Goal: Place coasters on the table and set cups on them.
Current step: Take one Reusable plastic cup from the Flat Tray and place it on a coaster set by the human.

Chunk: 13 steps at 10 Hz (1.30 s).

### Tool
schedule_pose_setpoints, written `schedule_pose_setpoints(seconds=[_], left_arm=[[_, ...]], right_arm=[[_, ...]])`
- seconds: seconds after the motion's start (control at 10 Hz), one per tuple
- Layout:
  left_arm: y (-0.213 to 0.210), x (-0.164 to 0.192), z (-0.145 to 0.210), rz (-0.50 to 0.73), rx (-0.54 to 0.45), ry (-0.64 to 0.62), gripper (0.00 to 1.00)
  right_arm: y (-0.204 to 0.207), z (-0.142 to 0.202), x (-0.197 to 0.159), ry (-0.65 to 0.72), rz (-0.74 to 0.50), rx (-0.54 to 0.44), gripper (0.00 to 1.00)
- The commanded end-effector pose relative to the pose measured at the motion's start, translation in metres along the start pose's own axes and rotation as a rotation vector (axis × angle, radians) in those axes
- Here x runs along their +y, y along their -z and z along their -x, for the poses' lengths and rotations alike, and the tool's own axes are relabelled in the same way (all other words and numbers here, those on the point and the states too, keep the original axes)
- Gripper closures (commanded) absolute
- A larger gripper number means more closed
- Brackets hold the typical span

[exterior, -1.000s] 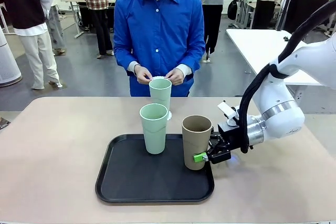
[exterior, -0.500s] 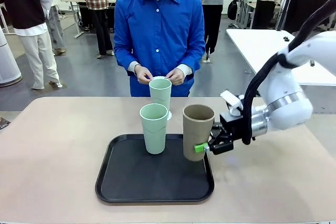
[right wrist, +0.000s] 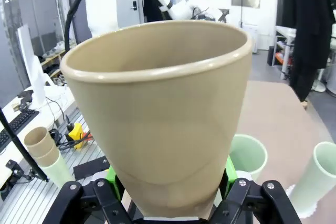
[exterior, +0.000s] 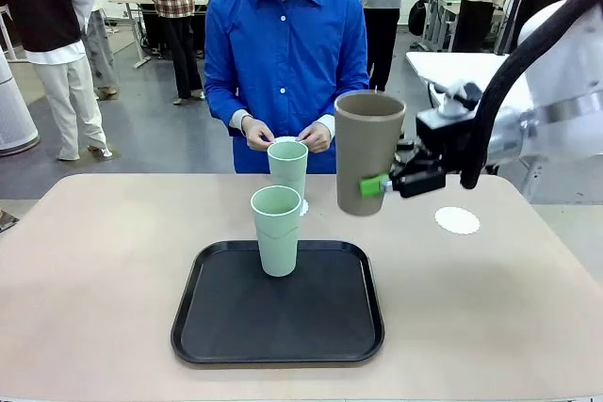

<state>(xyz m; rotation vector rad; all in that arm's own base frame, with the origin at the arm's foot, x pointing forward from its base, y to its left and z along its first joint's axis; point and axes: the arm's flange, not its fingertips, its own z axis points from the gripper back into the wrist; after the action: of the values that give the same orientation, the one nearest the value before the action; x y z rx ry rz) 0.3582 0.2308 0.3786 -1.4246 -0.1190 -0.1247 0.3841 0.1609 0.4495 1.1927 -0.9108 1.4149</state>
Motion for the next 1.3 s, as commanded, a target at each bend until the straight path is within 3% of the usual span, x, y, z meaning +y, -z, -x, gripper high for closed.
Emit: schedule_pose_setpoints(seconds=[0.0, 0.4, 0.5, 0.7, 0.9, 1.2], left_arm=[[-0.002, -0.001, 0.0, -0.002, -0.004, 0.003, 0.0], [-0.002, -0.001, 0.0, -0.002, -0.004, 0.003, 0.0], [-0.002, -0.001, 0.0, -0.002, -0.004, 0.003, 0.0], [-0.002, -0.001, 0.0, -0.002, -0.004, 0.003, 0.0], [-0.002, -0.001, 0.0, -0.002, -0.004, 0.003, 0.0], [-0.002, -0.001, 0.0, -0.002, -0.004, 0.003, 0.0]], right_arm=[[-0.004, -0.013, -0.007, 0.031, 0.034, 0.024, 0.75], [-0.005, -0.014, 0.0, 0.004, 0.016, 0.005, 0.75], [-0.008, -0.017, -0.002, 0.014, 0.026, 0.009, 0.18], [-0.07, -0.006, -0.037, 0.072, 0.201, -0.027, 0.18], [-0.145, -0.001, -0.06, 0.102, 0.345, 0.007, 0.18], [-0.25, -0.004, -0.059, 0.161, 0.517, -0.026, 0.18]])
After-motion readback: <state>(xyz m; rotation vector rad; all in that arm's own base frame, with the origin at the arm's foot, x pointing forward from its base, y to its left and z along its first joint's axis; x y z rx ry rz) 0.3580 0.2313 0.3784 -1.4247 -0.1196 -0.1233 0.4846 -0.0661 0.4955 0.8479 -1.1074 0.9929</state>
